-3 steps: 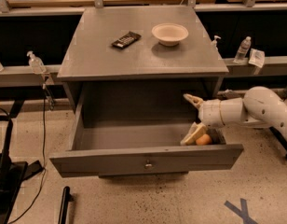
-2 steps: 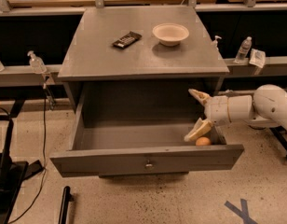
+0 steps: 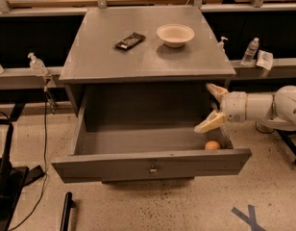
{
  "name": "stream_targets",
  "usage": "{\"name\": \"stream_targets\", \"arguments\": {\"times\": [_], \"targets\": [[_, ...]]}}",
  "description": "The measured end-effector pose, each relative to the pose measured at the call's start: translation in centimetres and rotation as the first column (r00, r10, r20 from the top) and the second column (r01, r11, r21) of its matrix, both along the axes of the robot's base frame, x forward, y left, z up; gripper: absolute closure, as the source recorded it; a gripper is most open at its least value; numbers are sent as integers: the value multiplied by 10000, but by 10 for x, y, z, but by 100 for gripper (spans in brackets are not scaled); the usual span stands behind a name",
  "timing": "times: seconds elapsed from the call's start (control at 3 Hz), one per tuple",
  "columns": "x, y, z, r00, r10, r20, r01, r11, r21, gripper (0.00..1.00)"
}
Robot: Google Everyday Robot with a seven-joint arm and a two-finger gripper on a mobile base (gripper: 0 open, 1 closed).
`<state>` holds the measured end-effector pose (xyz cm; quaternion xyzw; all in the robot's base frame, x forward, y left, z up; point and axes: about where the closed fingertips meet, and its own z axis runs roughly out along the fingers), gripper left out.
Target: Place orange into top drawer
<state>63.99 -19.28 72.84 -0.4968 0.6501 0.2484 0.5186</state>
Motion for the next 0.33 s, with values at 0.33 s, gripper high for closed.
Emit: {"name": "stream_targets", "arguments": {"times": [0.33], "targets": [[2, -1, 2, 9999, -140, -56, 141, 9998, 127, 0]]}}
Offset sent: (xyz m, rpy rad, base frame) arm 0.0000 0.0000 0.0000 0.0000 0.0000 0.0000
